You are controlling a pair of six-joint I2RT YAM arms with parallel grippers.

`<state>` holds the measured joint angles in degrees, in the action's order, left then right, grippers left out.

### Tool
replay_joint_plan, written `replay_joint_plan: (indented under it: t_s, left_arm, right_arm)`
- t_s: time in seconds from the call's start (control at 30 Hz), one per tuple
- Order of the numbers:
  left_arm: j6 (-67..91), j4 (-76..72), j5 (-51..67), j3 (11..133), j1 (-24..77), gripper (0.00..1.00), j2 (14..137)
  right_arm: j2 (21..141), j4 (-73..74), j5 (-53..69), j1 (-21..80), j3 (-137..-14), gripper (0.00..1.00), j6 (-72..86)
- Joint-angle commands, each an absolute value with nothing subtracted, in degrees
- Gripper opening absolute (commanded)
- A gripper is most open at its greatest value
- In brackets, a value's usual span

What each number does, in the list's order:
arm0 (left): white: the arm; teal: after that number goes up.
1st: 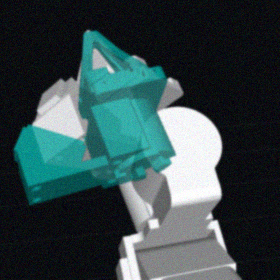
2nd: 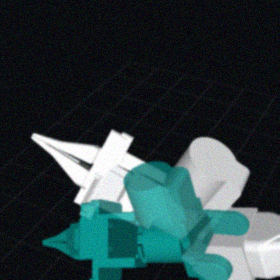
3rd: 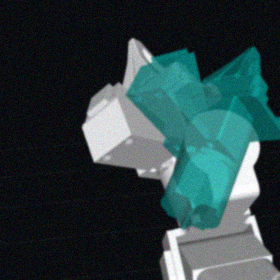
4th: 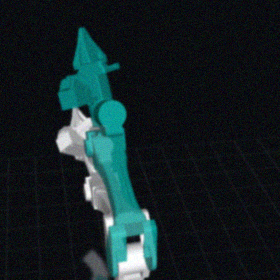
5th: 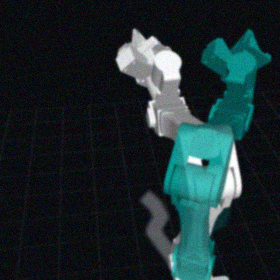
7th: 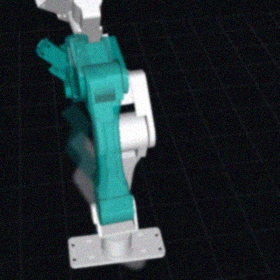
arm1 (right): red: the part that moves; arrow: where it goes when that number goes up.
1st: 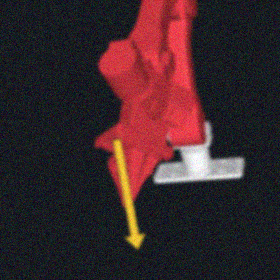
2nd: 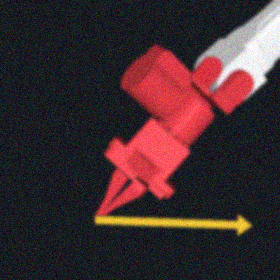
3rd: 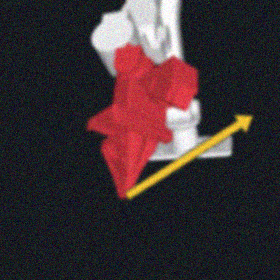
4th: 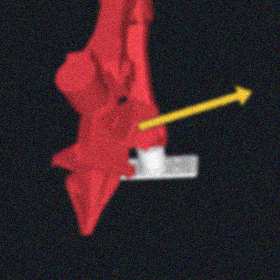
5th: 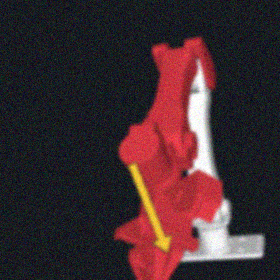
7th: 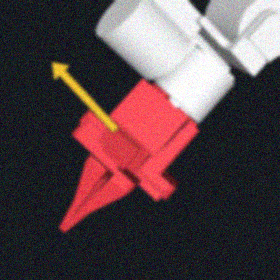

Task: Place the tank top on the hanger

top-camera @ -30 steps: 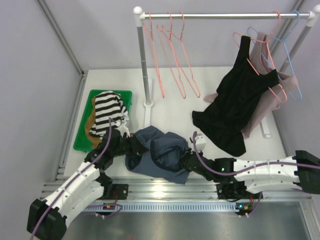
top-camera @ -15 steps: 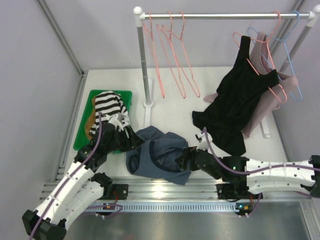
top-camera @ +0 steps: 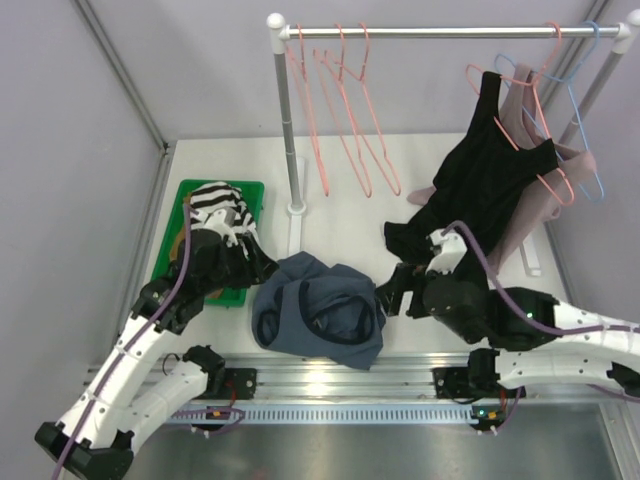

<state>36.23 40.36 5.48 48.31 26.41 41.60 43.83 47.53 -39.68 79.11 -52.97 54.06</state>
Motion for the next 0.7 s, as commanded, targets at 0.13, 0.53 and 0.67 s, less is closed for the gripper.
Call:
replay_joint_plan:
  t_s: [0.13, 0.53, 0.67]
  left_arm:
    - [33.9, 40.5, 5.7, 53.3, 26.6, 0.63, 42.5]
    - [31.8, 41.1, 7.5, 57.5, 26.6, 0.63, 45.6]
    - [31.4, 41.0, 7.9, 58.5, 26.6, 0.63, 46.4]
  right_arm:
    - [55.8, 52.7, -49.5, 71.8, -83.4, 0.81, 32.0]
    - [77.5, 39.8, -7.1, 35.3, -109.2, 0.68, 7.8]
    - [83.7, 40.7, -5.5, 33.8, -116.0, 0.67, 6.5]
